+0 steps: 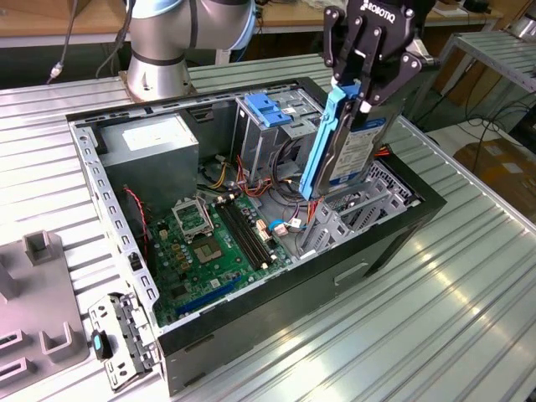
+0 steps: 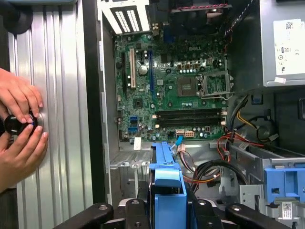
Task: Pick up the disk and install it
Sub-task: 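Insert the disk into the insertion slot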
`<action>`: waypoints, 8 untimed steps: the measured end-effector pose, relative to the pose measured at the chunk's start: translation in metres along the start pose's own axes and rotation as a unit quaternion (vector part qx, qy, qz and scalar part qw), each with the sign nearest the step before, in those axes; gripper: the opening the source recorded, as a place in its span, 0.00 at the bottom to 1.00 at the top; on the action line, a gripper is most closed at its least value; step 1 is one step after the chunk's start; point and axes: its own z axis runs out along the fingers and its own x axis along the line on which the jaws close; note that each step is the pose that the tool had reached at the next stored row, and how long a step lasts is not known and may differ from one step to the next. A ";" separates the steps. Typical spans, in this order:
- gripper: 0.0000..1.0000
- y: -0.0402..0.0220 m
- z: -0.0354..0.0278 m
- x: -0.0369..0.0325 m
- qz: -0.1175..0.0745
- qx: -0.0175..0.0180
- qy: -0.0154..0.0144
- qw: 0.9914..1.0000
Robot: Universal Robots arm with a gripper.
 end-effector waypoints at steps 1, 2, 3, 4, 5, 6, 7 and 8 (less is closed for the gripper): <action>0.37 -0.0029 0.0000 -0.0001 0.000 0.000 0.000 1.000; 0.37 -0.0055 0.0001 -0.0003 0.000 0.000 0.000 1.000; 0.37 -0.0080 0.0002 -0.0004 0.000 0.000 0.000 1.000; 0.37 -0.0104 0.0003 -0.0005 0.000 0.000 0.000 1.000; 0.37 -0.0157 0.0006 -0.0008 0.000 0.000 0.000 1.000; 0.37 -0.0181 0.0008 -0.0009 0.000 0.000 0.000 1.000; 0.37 -0.0197 0.0010 -0.0010 0.000 0.000 0.000 1.000; 0.37 -0.0218 0.0012 -0.0010 0.000 0.000 0.000 1.000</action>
